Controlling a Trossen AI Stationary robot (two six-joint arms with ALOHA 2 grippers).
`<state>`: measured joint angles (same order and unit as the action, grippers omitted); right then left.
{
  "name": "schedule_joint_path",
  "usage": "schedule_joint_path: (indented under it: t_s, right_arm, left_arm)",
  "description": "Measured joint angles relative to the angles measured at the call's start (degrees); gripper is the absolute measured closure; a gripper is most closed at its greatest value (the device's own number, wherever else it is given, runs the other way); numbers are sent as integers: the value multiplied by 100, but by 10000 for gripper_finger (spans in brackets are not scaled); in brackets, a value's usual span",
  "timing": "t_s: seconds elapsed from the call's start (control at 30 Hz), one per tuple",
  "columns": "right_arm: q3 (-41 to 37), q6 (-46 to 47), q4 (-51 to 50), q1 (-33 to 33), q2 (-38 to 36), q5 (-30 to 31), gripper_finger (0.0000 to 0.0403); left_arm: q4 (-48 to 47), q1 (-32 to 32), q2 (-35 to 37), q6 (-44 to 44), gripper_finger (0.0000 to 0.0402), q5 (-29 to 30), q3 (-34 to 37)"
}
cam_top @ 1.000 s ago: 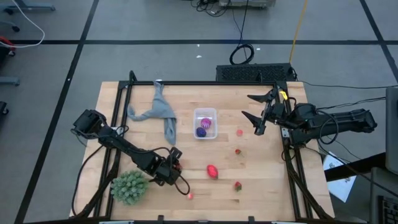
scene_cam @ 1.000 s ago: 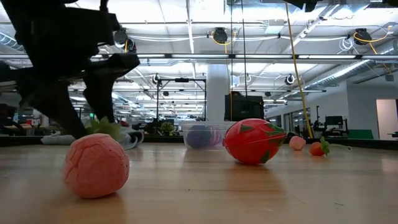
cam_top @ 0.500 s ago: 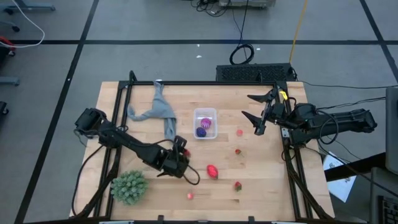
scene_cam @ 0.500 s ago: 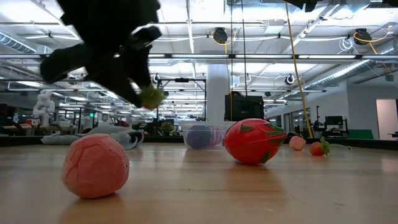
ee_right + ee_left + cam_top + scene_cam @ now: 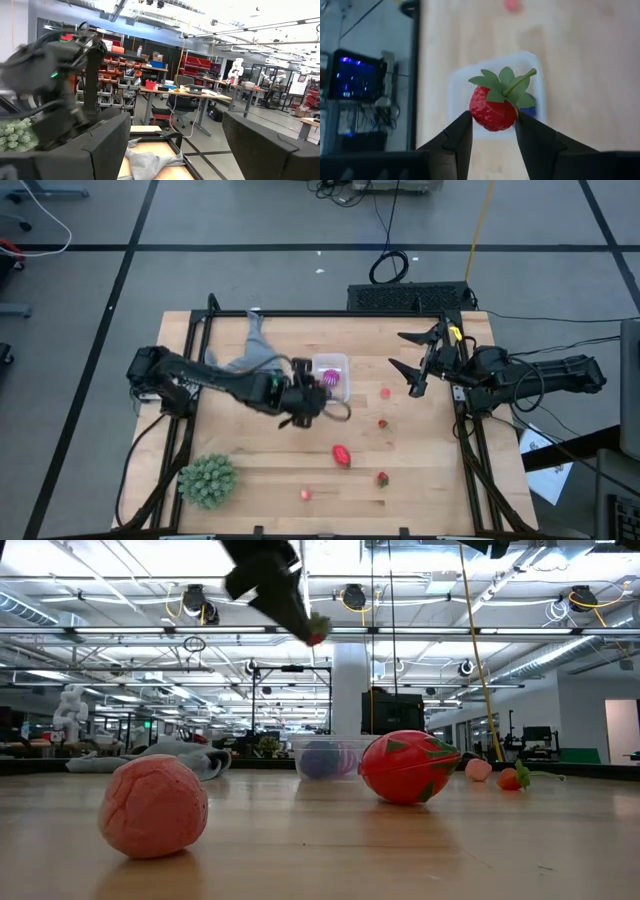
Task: Pick and placing Produce into tupperware
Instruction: Put the middle left red strawberry into the transparent bin
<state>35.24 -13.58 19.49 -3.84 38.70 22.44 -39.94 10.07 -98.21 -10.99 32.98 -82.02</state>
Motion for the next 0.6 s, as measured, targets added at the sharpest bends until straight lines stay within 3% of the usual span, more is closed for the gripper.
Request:
schedule_joint_path:
  t_s: [0.13,0.37,0.6]
  right_arm:
    - [0,-67,0,-1,-2,0,94]
    - [0,-79,-9,-2,-2,0,94]
    - [0,-103,-87,-2,-1,-1,94]
  left_arm:
    - [11,-464,0,282,261,-393,-403]
    - [100,-1178,0,1081,261,-2143,-649]
    - [109,-1394,0,1251,261,-2421,-649]
